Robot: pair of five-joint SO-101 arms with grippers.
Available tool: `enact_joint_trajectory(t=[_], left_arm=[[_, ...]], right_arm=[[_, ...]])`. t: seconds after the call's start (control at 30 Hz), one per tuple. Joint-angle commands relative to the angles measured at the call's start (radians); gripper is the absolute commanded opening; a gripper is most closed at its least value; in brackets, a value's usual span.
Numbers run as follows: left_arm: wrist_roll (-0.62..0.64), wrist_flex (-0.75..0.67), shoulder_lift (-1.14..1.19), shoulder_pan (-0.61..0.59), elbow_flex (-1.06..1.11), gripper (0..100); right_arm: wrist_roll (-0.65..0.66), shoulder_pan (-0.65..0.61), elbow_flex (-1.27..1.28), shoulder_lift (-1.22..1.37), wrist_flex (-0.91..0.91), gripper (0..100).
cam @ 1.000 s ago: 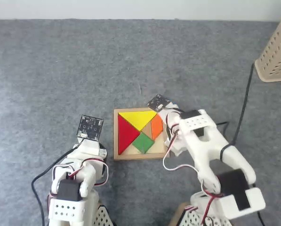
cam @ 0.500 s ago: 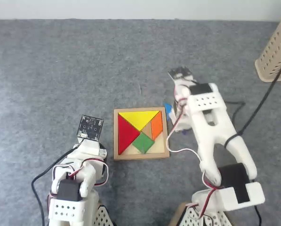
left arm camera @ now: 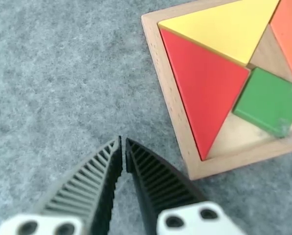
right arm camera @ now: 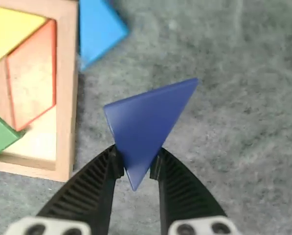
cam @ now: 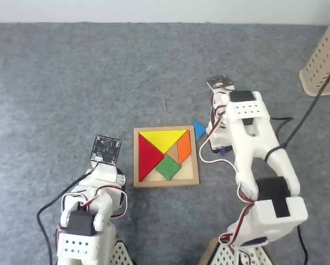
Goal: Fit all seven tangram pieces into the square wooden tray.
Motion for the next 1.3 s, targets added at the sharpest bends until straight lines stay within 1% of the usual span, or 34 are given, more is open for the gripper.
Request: enact_joint_trajectory(t=[0.0,0.07,0.17,0.3,0.37,0.53,0.67,0.8,0.83,0.87,0.97,1.13,1.27], left_arm=[[0.006,0.006,-0.021,-0.006,-0.019,1],[0.006,0.006,-0.021,-0.006,-0.019,1],[0.006,0.006,-0.021,-0.006,-0.019,1],[0.006,0.006,-0.021,-0.006,-0.019,1],[0.006,0.006,-0.021,-0.006,-0.019,1],[0.006,0.006,-0.021,-0.006,-0.019,1],[0.006,0.006,-0.021,-0.006,-0.019,1],[0.006,0.006,-0.021,-0.006,-0.019,1],[0.006,0.006,-0.021,-0.006,-0.019,1],[0.006,0.006,-0.021,-0.006,-0.019,1],[0.006,0.006,-0.021,-0.006,-0.019,1],[0.006,0.006,-0.021,-0.006,-0.019,1],[0.006,0.006,-0.021,-0.006,-0.019,1]], right_arm=[[0.025,-0.142,0.043,-0.094,-0.015,0.7],[0.127,-0.206,0.103,-0.14,-0.042,0.7],[0.298,-0.268,0.195,-0.222,-0.084,0.7],[0.471,-0.285,0.239,-0.325,-0.12,0.7],[0.585,-0.274,0.241,-0.34,-0.134,0.7],[0.953,-0.265,0.226,-0.306,-0.14,0.7],[1.102,-0.271,0.147,-0.231,-0.136,0.8],[1.329,-0.271,0.109,-0.113,-0.107,0.9],[1.341,-0.271,0.095,-0.087,-0.102,0.9],[1.32,-0.266,0.075,-0.064,-0.102,0.9],[1.152,-0.226,-0.014,-0.021,-0.097,0.9],[0.861,-0.093,-0.153,0.018,-0.091,1.0],[0.681,-0.03,-0.192,0.028,-0.085,0.8]])
